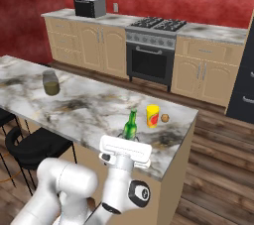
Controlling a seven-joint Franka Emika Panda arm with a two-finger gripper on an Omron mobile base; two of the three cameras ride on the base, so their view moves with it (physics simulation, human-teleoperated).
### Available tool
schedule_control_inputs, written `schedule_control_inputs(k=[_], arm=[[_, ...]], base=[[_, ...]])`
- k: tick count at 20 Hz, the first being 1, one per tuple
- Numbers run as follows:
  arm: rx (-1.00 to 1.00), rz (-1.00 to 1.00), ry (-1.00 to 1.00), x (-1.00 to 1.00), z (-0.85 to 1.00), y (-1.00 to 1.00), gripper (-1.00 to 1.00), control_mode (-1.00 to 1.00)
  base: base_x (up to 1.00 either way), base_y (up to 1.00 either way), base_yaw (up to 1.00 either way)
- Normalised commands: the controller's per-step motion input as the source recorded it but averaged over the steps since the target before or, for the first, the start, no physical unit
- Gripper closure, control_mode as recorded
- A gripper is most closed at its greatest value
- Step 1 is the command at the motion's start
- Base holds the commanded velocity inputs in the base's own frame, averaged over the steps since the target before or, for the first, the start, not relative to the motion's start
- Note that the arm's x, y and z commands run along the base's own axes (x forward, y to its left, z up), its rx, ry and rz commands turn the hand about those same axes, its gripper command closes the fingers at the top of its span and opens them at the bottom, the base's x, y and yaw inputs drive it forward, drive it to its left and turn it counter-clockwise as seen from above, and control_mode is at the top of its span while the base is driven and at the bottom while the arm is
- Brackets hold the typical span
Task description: Open the cabinet directly in front. Then move the beer and the cup to the dining counter with the jar on it.
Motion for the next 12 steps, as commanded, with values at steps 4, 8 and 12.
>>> schedule_control_inputs(k=[4,8,12], arm=[[0.00,0.11,-0.04,0.00,-0.14,-0.12,1.00,-1.00],[0.00,0.10,-0.05,0.00,-0.15,-0.18,1.00,-1.00],[0.00,0.10,-0.06,0.00,-0.16,-0.24,1.00,-1.00]], base=[[0.00,0.00,0.00],[0.00,0.00,0.00],[0.00,0.00,0.00]])
